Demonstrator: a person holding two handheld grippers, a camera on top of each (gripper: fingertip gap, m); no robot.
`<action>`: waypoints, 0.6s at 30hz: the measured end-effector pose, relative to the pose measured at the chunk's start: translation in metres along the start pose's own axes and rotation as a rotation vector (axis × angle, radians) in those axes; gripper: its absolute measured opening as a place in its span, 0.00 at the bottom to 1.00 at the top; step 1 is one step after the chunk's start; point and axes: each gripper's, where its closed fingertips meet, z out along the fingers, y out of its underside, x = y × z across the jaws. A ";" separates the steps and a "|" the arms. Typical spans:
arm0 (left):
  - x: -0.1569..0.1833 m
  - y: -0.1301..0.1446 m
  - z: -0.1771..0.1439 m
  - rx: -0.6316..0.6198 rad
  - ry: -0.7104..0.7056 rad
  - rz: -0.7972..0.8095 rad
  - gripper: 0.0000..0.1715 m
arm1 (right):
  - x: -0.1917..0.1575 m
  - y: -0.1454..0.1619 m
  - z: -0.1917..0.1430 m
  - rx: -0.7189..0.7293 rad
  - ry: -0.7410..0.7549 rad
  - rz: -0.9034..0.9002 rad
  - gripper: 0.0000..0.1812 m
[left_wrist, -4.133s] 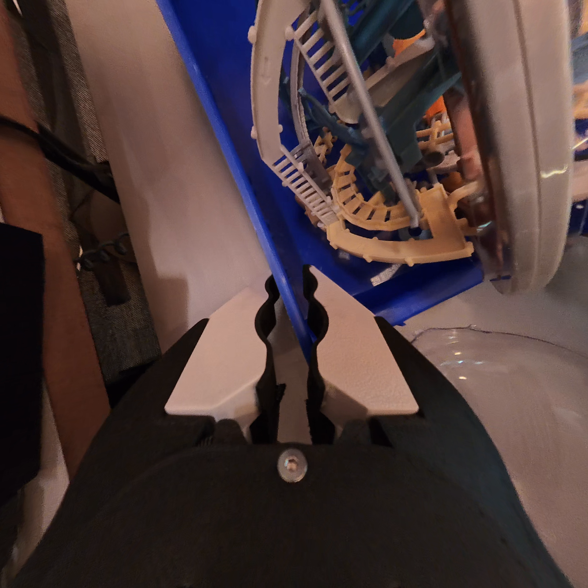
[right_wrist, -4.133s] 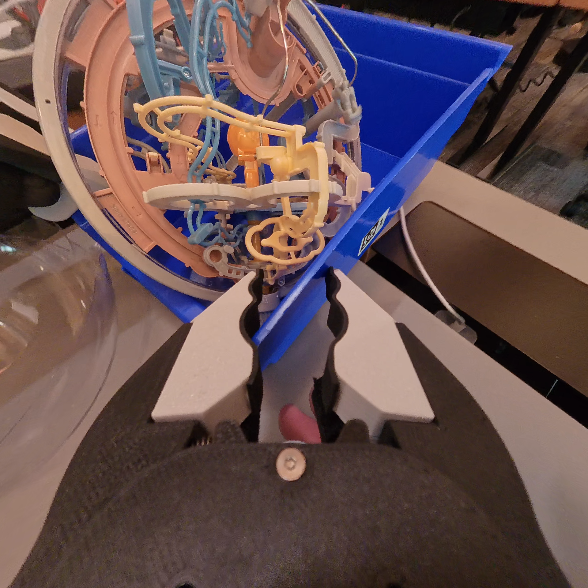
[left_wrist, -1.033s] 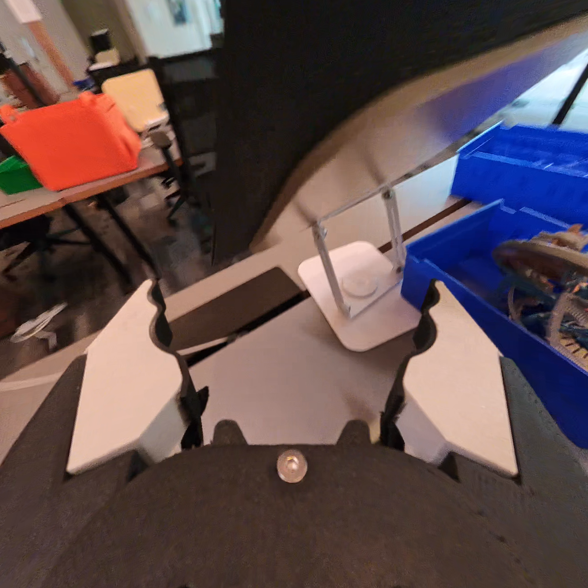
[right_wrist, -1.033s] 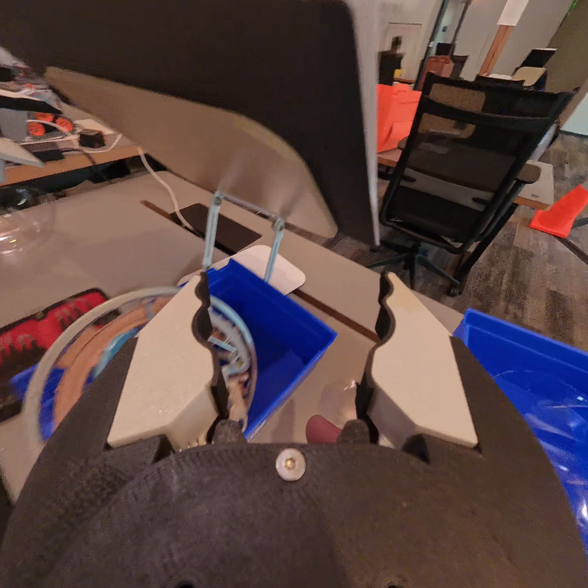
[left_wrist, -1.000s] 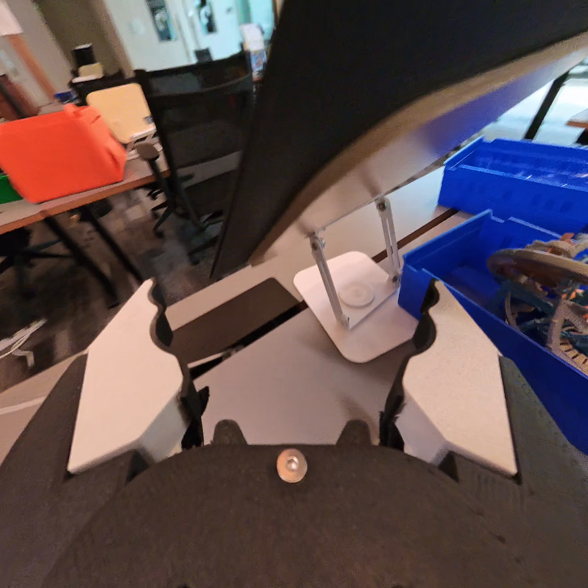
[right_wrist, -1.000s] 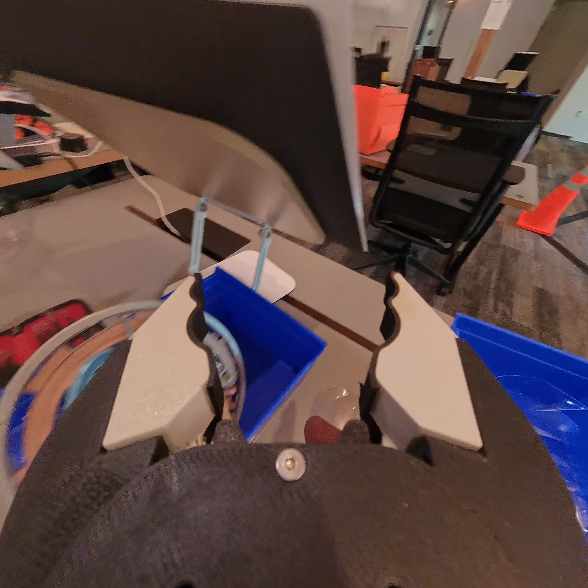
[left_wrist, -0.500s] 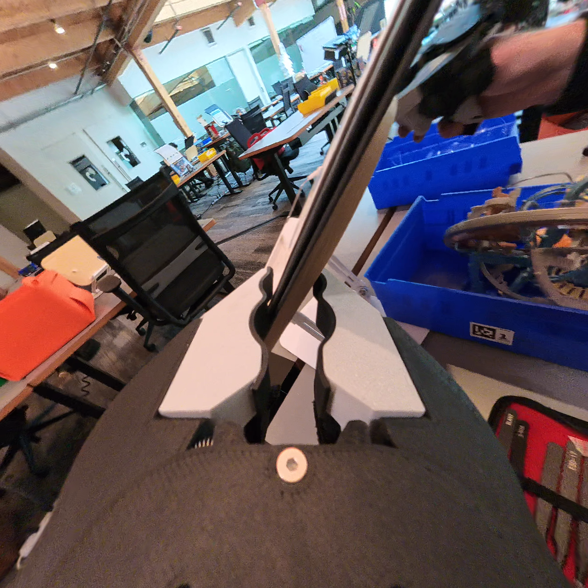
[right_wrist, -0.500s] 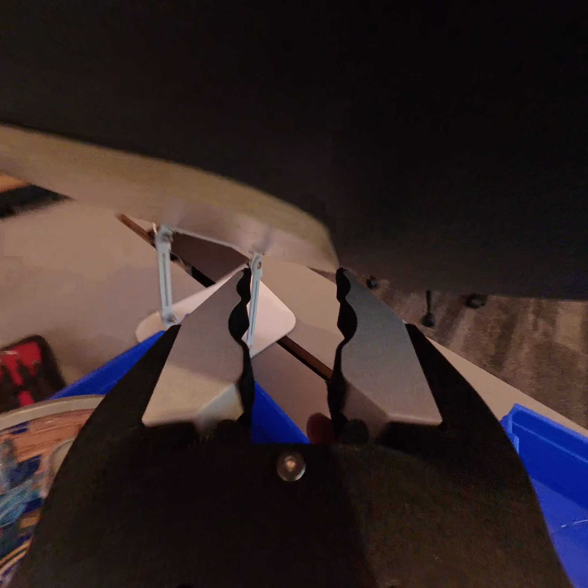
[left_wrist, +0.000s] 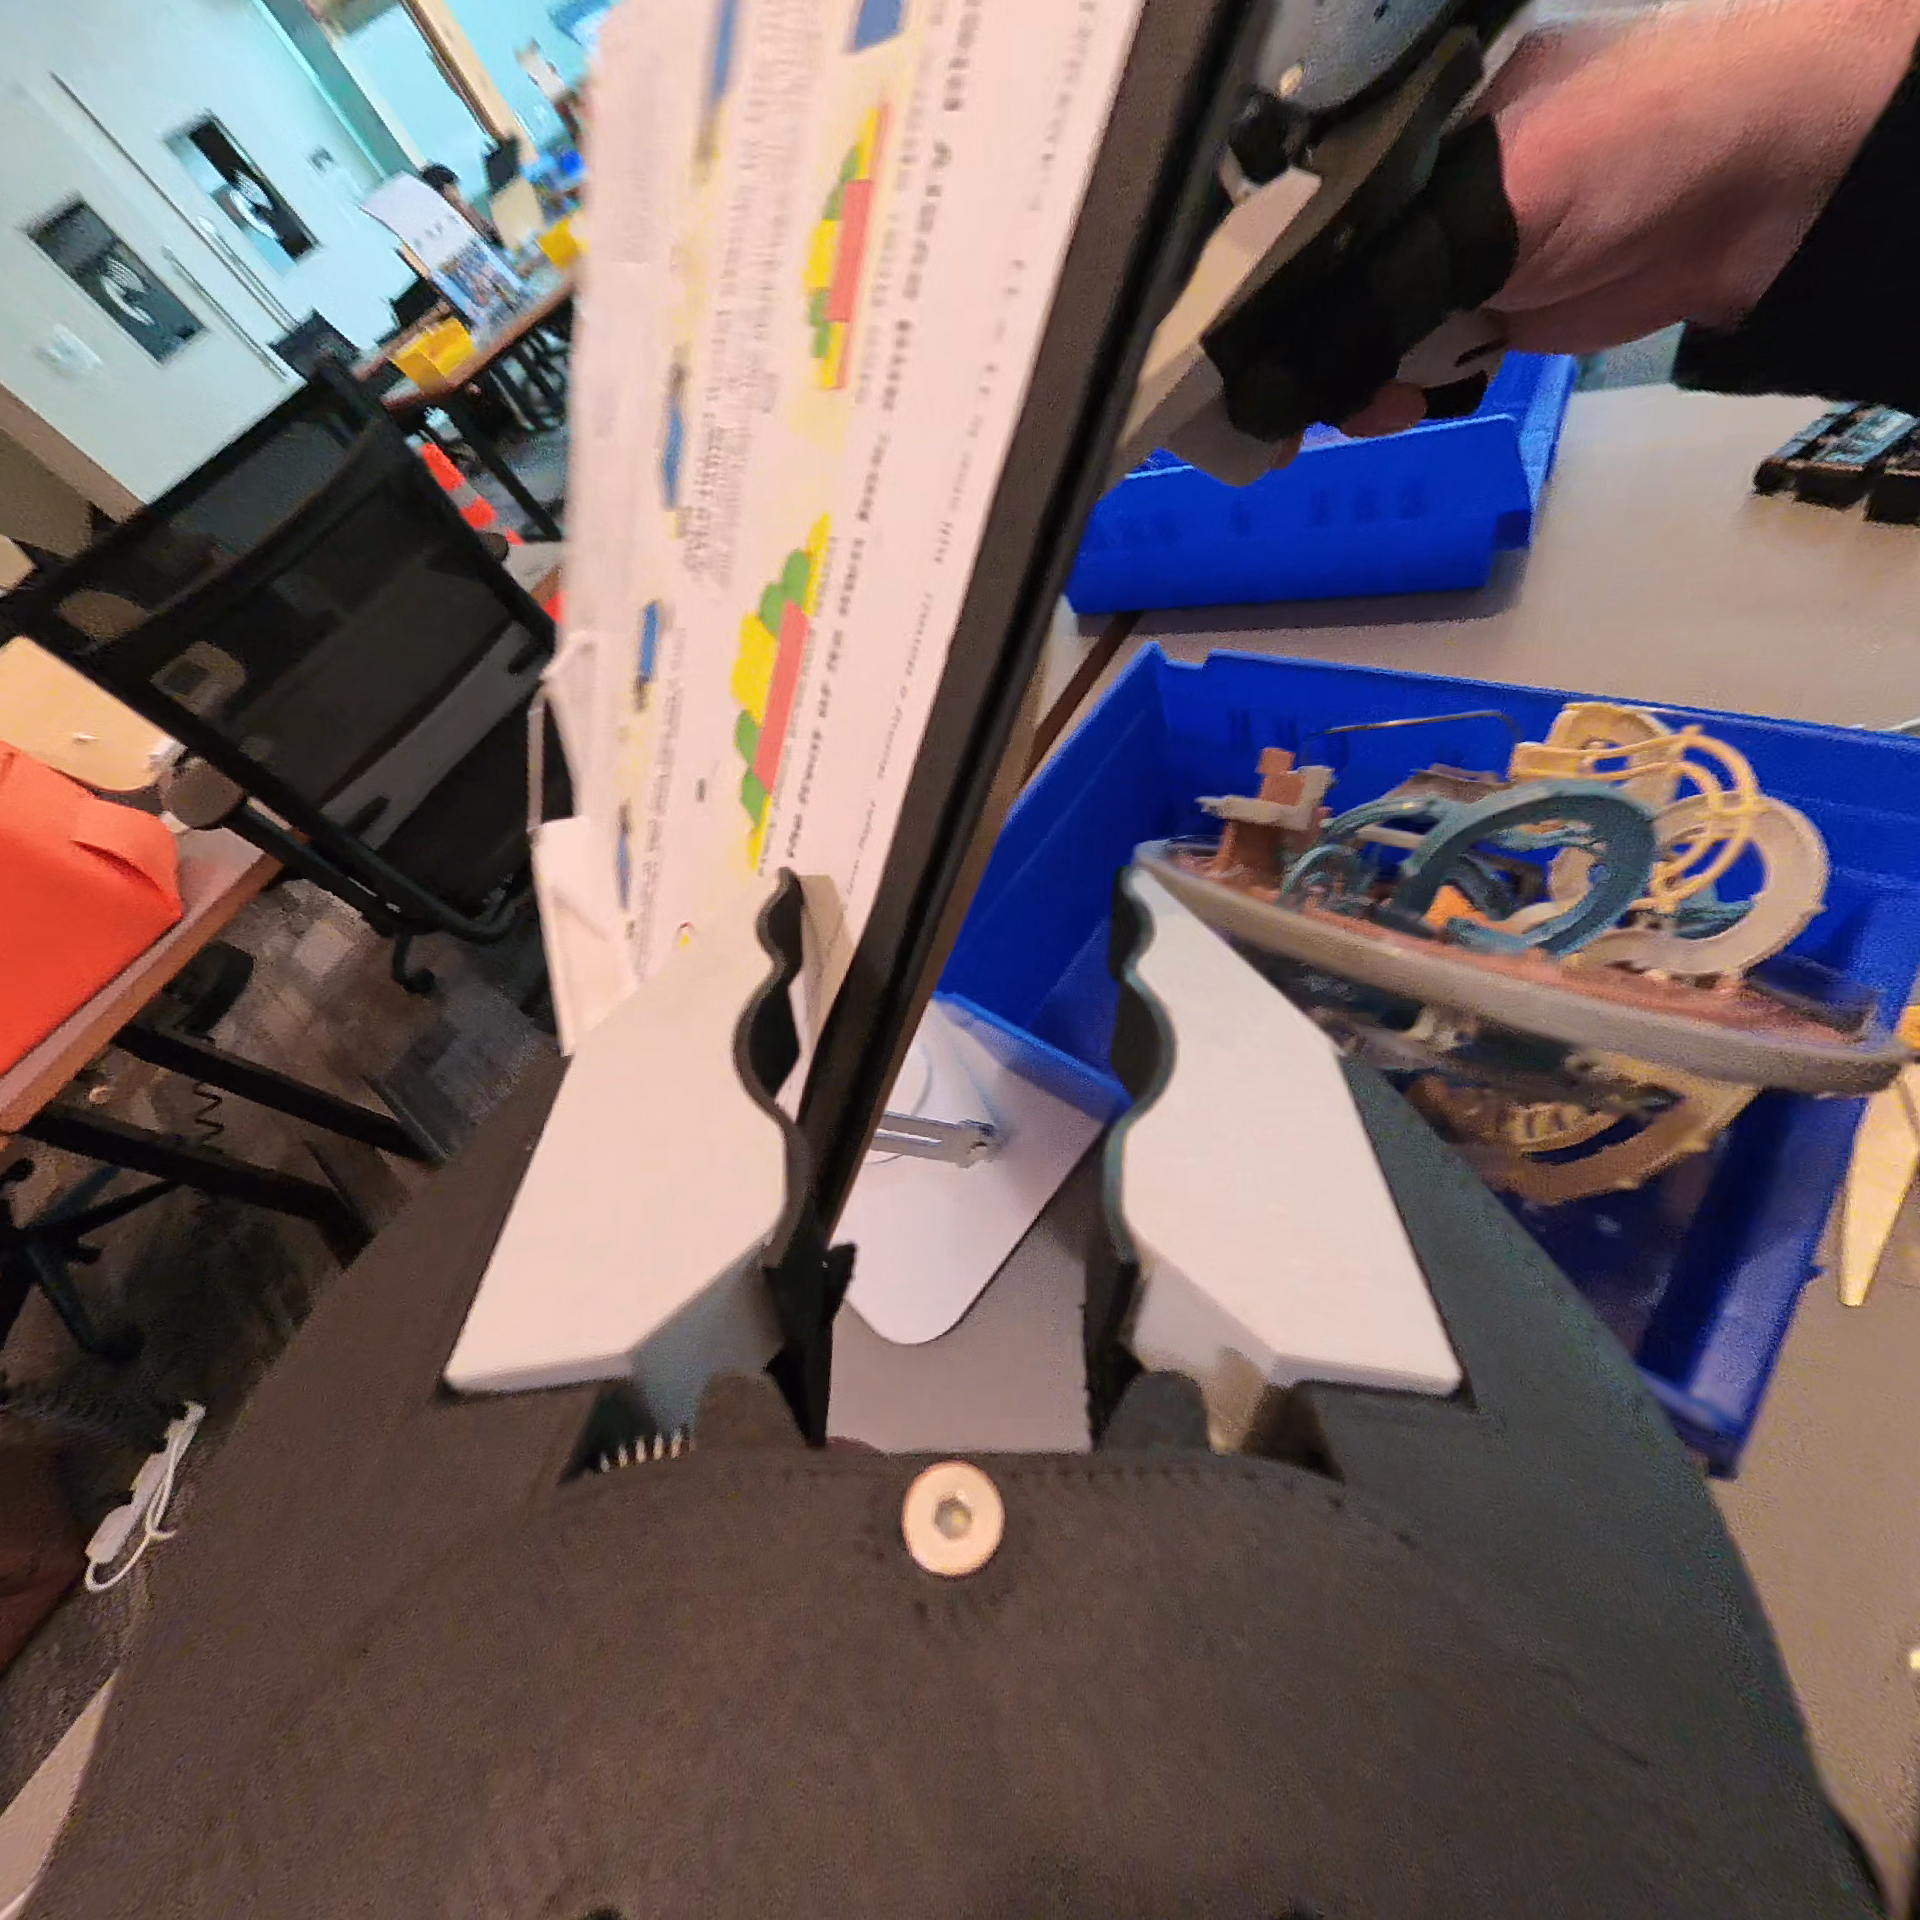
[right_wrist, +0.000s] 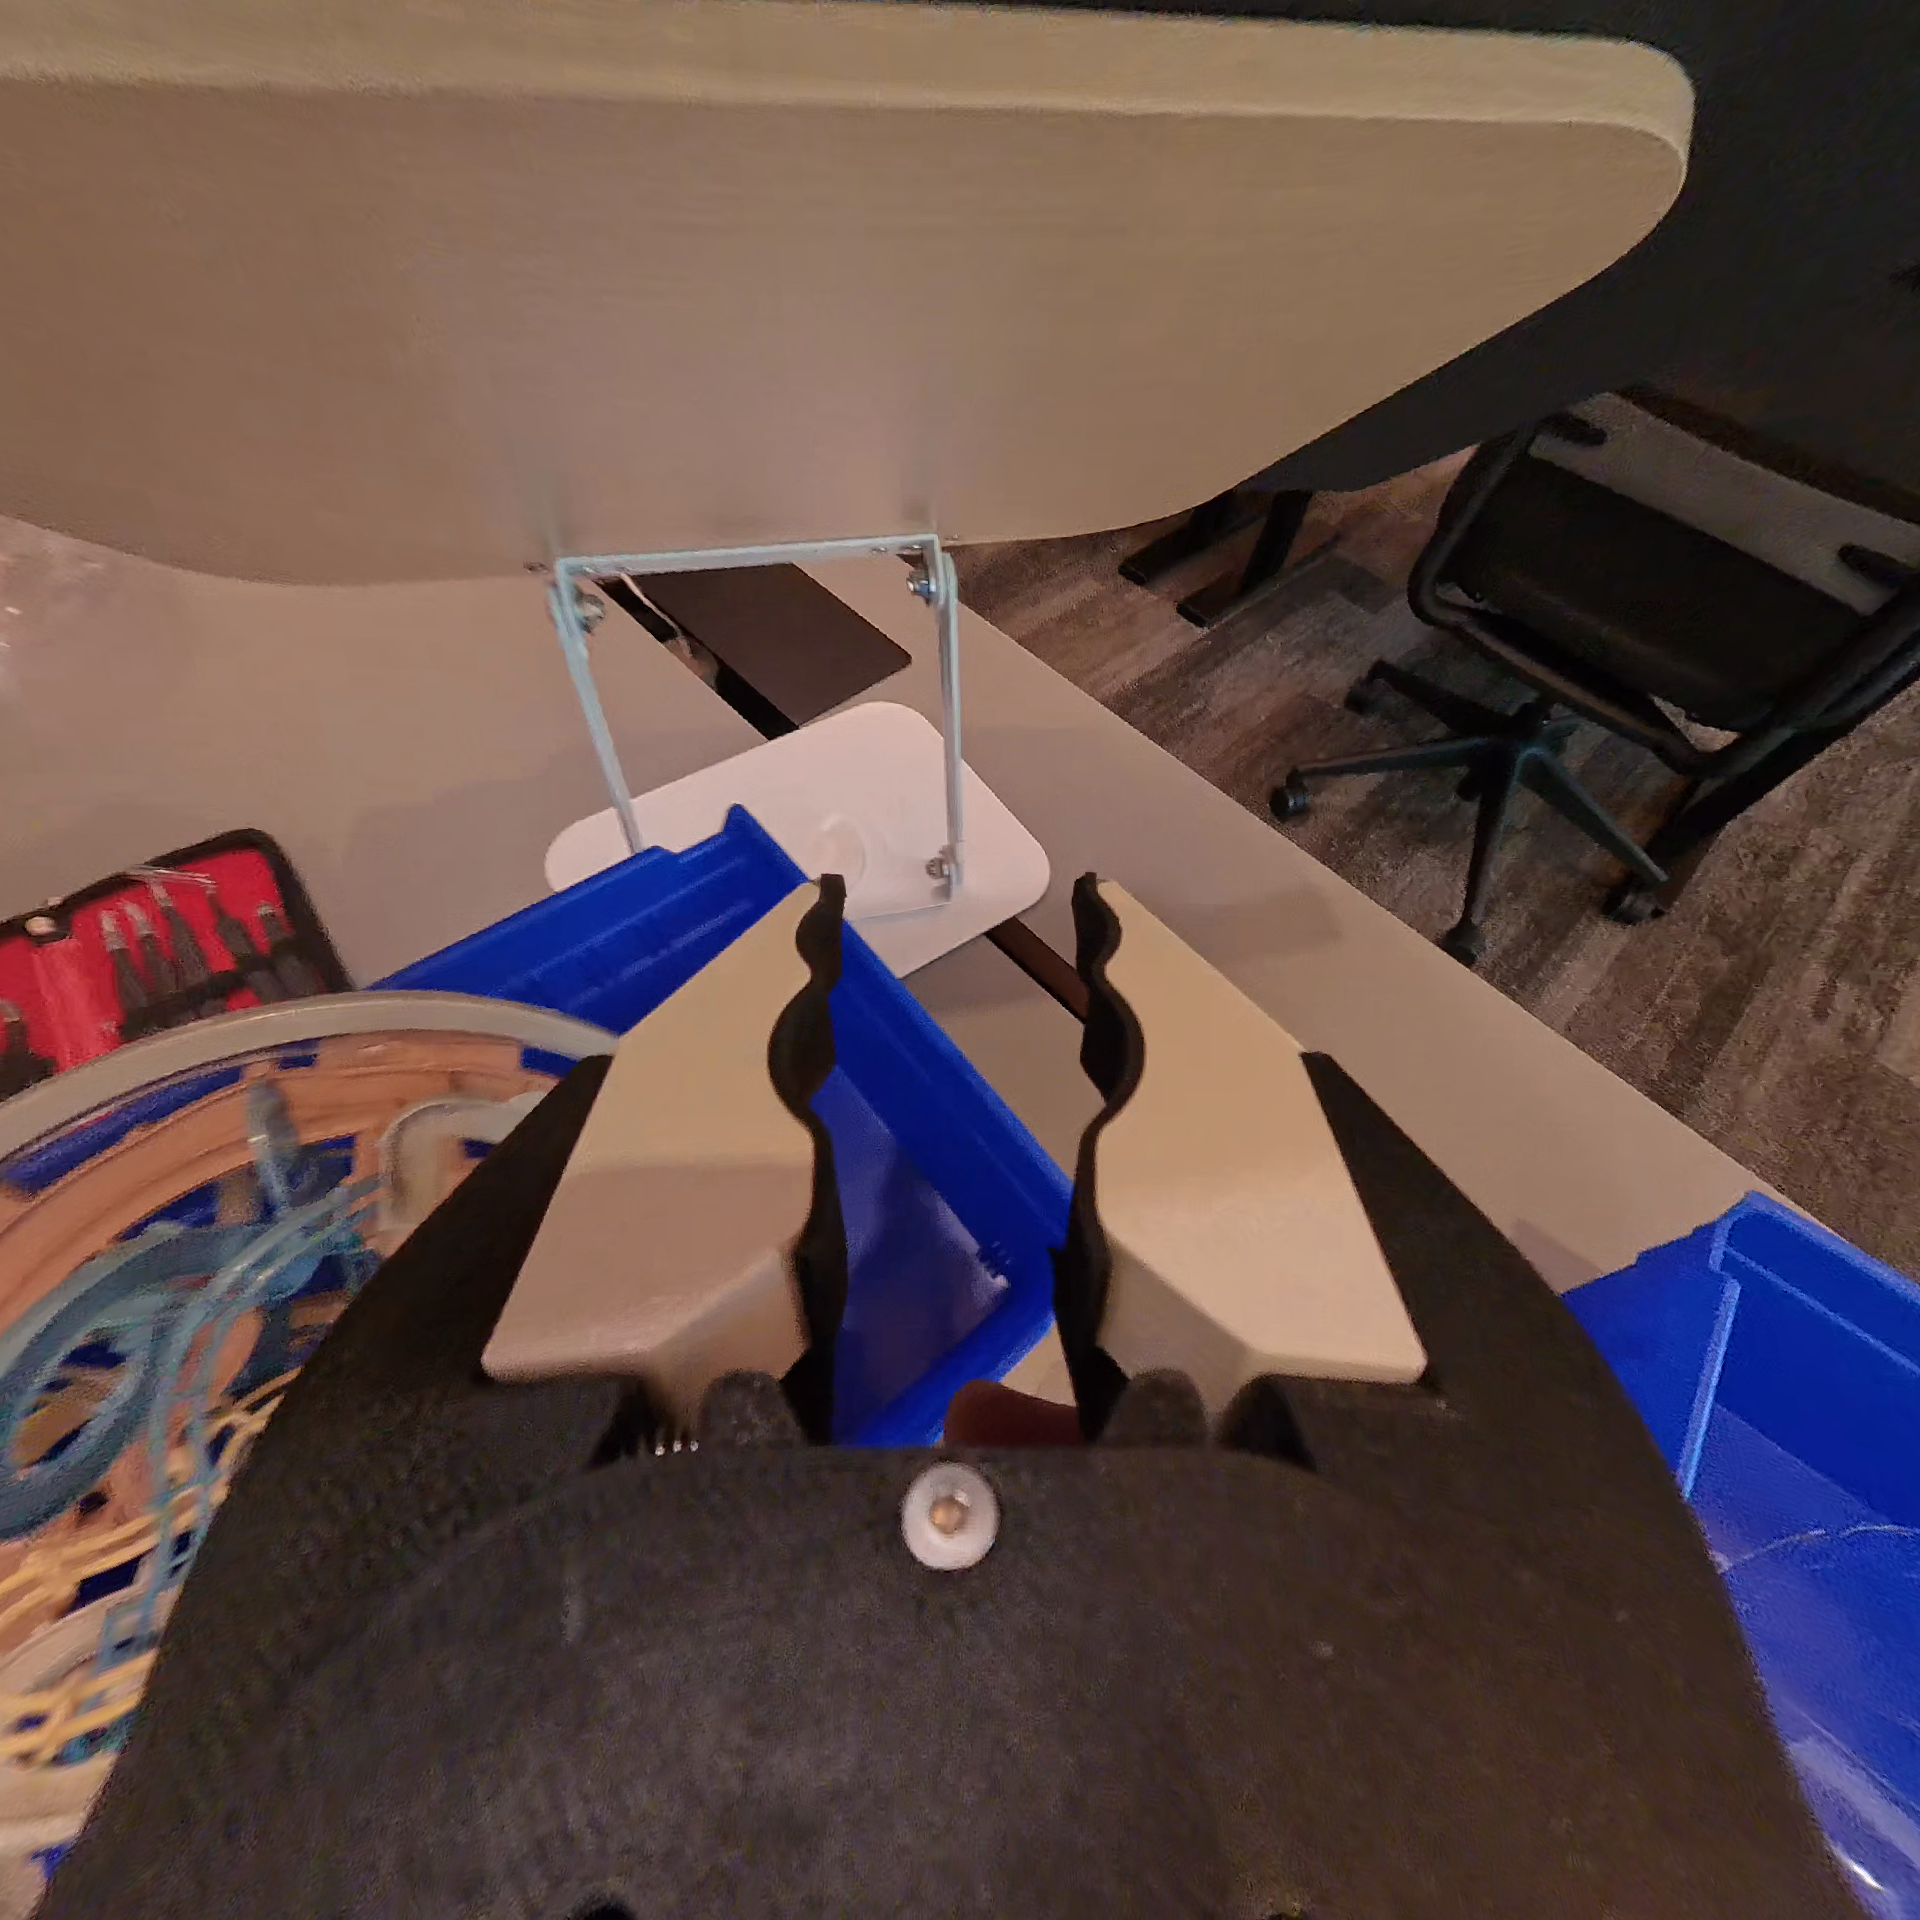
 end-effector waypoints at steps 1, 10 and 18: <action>0.009 -0.005 0.006 -0.015 0.012 -0.004 0.37 | -0.004 -0.002 -0.007 0.016 -0.009 0.006 0.23; 0.056 -0.069 0.076 0.037 0.217 -0.353 0.50 | -0.007 0.007 -0.065 0.074 0.018 0.028 0.22; 0.049 -0.095 0.120 0.143 0.308 -0.508 0.48 | 0.007 0.046 -0.092 0.027 0.049 0.105 0.26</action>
